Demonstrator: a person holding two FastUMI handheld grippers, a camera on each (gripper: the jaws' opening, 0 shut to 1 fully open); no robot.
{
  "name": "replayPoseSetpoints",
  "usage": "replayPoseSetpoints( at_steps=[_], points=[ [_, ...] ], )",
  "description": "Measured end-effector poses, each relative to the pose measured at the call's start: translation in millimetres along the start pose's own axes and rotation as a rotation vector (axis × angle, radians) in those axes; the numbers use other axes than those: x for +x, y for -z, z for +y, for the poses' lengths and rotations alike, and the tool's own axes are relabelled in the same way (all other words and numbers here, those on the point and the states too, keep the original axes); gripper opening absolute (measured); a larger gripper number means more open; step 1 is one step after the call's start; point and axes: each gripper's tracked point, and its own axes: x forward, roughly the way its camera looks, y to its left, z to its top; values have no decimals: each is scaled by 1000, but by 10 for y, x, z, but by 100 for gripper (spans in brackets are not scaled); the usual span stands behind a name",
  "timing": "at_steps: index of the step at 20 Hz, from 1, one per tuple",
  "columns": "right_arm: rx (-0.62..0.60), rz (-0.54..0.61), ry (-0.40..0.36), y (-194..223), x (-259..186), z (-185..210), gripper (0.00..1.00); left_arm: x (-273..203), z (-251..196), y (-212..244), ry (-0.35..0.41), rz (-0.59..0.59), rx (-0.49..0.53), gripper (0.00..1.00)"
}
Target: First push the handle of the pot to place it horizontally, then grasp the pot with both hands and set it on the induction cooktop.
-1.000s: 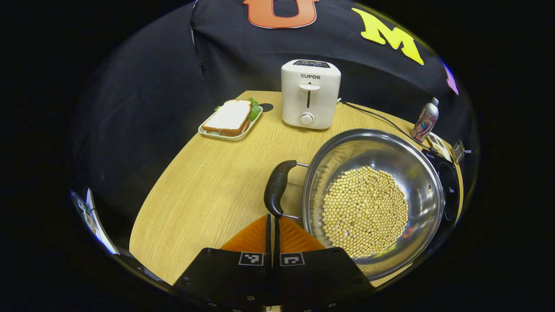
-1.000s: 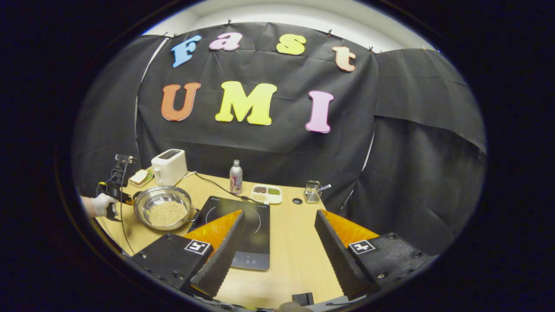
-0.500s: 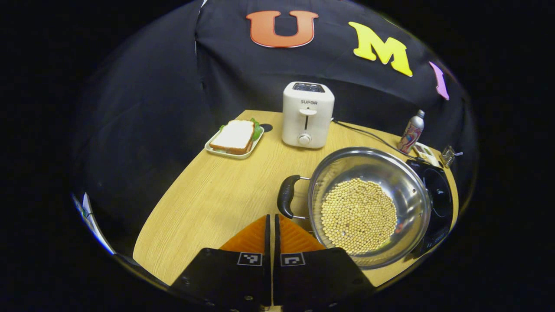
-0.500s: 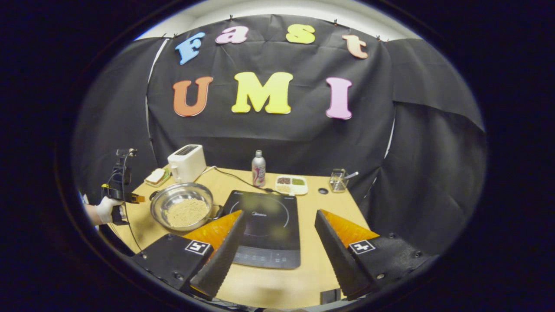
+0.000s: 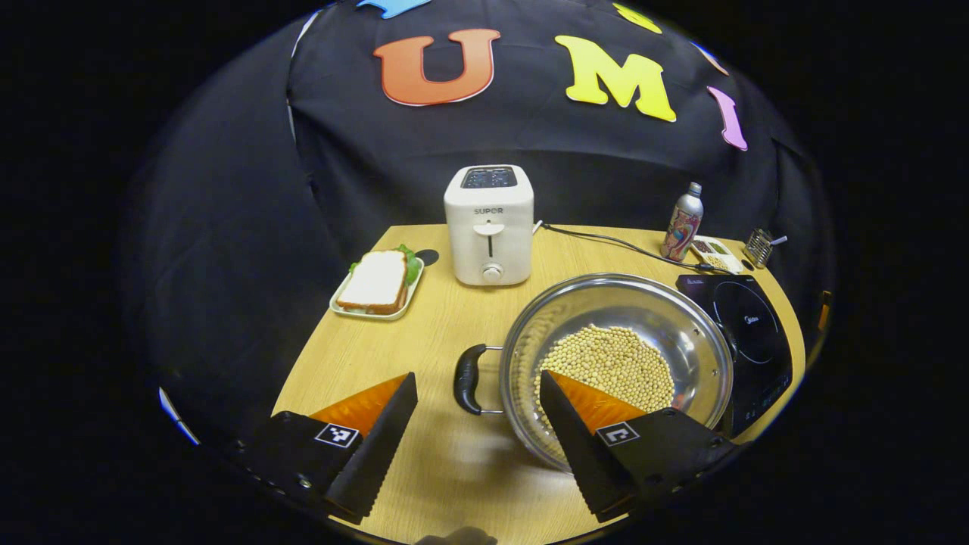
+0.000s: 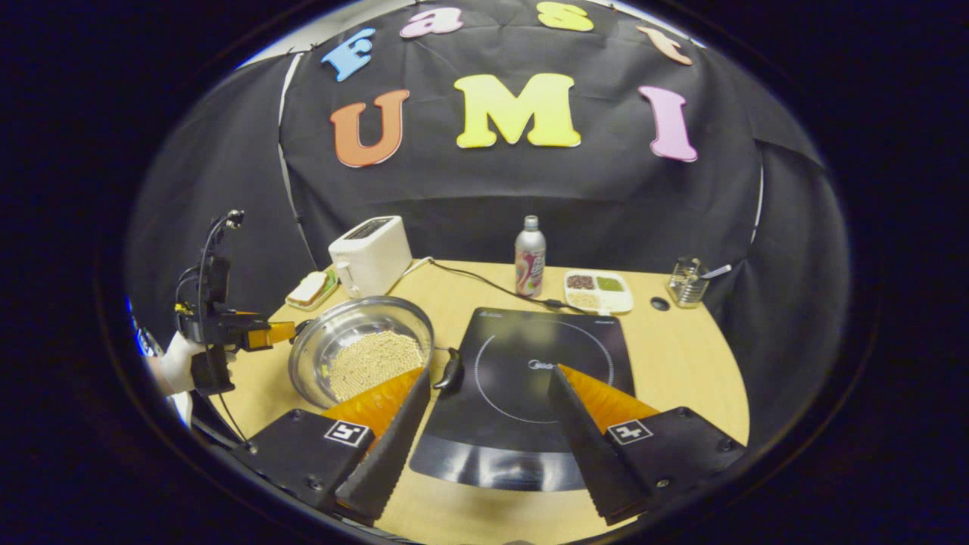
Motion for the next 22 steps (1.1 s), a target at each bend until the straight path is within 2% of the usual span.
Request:
replayPoseSetpoints(
  at_steps=[1, 2, 3, 4, 5, 6, 7, 8, 11, 12, 13, 14, 15, 16, 17, 18, 19, 20, 21, 22],
  points=[
    [5, 25, -15, 3, 171, 79, 94, 54, -58, -25, 9, 0, 17, 98],
    [5, 44, -27, -5, 343, 157, 99, 125, -100, -35, 10, 3, 34, 98],
    [2, 68, -32, 12, 490, 214, 94, 208, -126, -12, 14, 19, 44, 98],
    [-3, 92, -36, 36, 619, 261, 98, 293, -151, 8, 14, 37, 43, 98],
    [3, 116, -44, 73, 786, 310, 98, 378, -166, 32, 14, 56, 41, 98],
    [8, 144, -49, 123, 929, 346, 94, 443, -156, 42, 7, 63, 38, 98],
    [14, 175, -52, 187, 1058, 361, 98, 520, -148, 37, 7, 71, 35, 98],
    [26, 204, -55, 251, 1171, 385, 94, 557, -135, 49, 1, 79, 35, 98],
    [39, 260, -63, 389, 1384, 425, 88, 662, -80, 48, -9, 103, 39, 99],
    [42, 278, -56, 429, 1428, 427, 93, 697, -76, 82, -11, 118, 38, 98],
    [47, 293, -50, 468, 1457, 420, 87, 726, -45, 108, -14, 132, 36, 98],
    [58, 304, -47, 495, 1480, 425, 84, 741, -38, 136, -15, 146, 36, 98],
    [68, 314, -54, 526, 1502, 445, 88, 766, -41, 152, -12, 154, 36, 97],
    [69, 303, -46, 490, 1496, 449, 77, 787, -24, 164, -18, 161, 42, 95],
    [70, 313, -58, 528, 1542, 466, 77, 803, -21, 180, -21, 170, 51, 84],
    [79, 309, -44, 496, 1533, 466, 74, 827, 5, 184, -30, 174, 60, 87],
    [85, 325, -34, 526, 1523, 457, 67, 827, 38, 190, -42, 184, 66, 85],
    [99, 332, -26, 515, 1542, 465, 67, 832, 37, 192, -37, 189, 66, 87],
    [118, 336, -14, 514, 1556, 459, 69, 833, 25, 202, -32, 196, 68, 84],
    [136, 347, -3, 512, 1547, 460, 64, 818, 24, 228, -28, 206, 79, 72]
  ],
)
